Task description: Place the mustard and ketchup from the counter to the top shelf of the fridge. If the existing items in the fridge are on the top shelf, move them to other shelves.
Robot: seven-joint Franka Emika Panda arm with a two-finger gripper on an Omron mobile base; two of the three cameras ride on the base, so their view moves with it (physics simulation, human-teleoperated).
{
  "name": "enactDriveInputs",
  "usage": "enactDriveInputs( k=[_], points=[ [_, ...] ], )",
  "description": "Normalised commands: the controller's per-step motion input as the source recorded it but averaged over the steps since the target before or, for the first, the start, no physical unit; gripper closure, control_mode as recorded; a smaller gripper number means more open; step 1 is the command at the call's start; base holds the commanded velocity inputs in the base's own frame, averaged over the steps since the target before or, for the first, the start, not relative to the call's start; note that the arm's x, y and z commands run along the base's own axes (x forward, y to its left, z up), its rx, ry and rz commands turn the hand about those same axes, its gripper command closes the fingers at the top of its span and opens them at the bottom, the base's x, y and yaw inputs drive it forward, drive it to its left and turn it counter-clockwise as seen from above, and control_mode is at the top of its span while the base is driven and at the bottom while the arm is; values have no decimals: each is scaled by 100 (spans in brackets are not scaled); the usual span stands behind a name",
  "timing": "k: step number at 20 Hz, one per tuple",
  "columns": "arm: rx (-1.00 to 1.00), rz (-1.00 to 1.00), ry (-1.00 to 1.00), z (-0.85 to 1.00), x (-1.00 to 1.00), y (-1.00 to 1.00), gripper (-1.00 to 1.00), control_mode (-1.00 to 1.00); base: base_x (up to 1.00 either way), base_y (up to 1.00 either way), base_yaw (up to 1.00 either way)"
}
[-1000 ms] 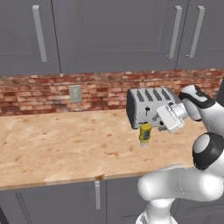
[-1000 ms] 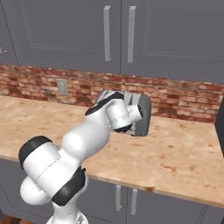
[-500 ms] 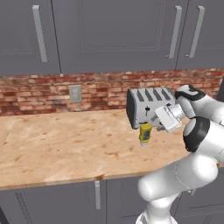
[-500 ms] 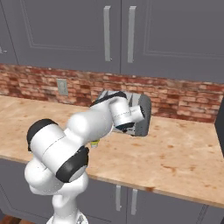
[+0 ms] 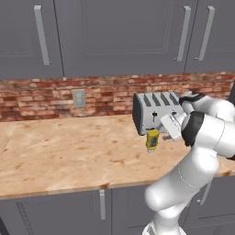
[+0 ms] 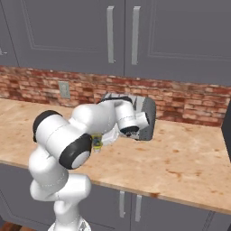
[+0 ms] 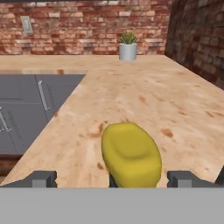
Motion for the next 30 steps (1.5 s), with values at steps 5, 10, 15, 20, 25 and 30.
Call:
enactDriveInputs(
  k=[5,10,15,20,25,30],
  points=[
    [0,1,0,0,33,1,-100,-100,0,0,0],
    [0,2,0,-3,31,0,-100,-100,0,0,0],
    [0,7,0,-13,-1,1,-100,-100,0,0,0],
    [0,3,0,0,0,19,-100,-100,0,0,0],
    [0,1,0,0,-1,35,-100,-100,0,0,0],
    [0,0,0,0,-9,20,100,-100,0,0,0]
  ],
)
